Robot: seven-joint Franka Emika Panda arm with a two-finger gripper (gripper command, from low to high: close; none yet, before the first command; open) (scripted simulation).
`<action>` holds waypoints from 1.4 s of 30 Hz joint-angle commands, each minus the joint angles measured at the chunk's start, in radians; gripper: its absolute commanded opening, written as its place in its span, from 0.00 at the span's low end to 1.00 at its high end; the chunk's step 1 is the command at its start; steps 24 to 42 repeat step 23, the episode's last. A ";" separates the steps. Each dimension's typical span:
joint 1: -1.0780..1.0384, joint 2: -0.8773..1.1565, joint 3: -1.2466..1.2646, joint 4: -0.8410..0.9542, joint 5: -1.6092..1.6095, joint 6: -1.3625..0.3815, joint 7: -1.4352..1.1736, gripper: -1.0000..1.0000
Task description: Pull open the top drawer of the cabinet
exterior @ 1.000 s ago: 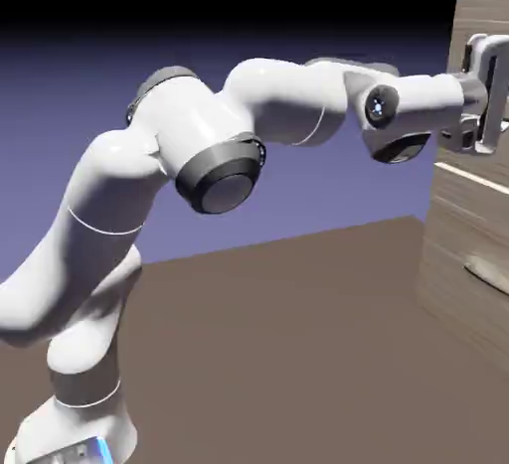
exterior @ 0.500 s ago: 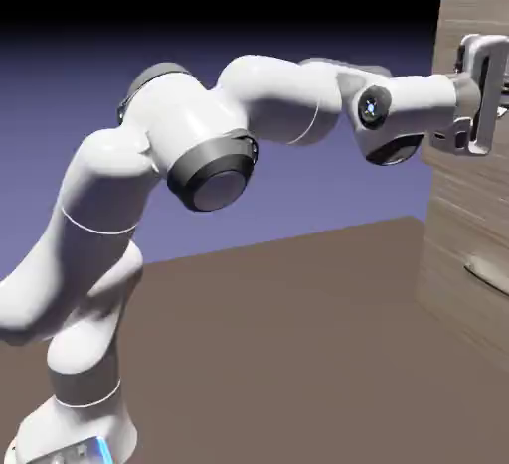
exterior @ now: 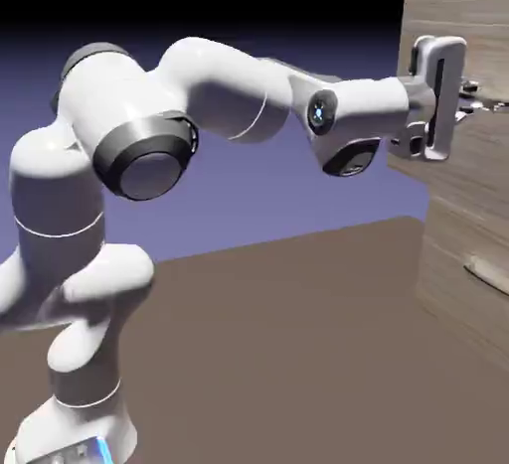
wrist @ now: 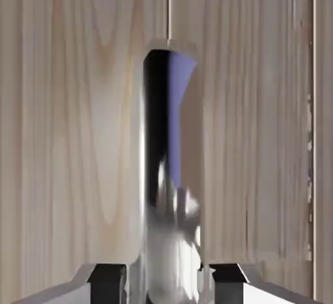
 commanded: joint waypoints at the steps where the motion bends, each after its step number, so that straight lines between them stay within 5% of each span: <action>1: -0.036 -0.004 0.034 -0.020 0.004 0.003 -0.003 0.00; 19: -0.679 -0.272 0.673 -0.448 0.199 0.008 -0.160 0.00; 20: -0.680 -0.272 0.673 -0.448 0.199 0.008 -0.160 1.00; 42: -0.752 -0.327 0.742 -0.499 0.236 -0.015 -0.177 1.00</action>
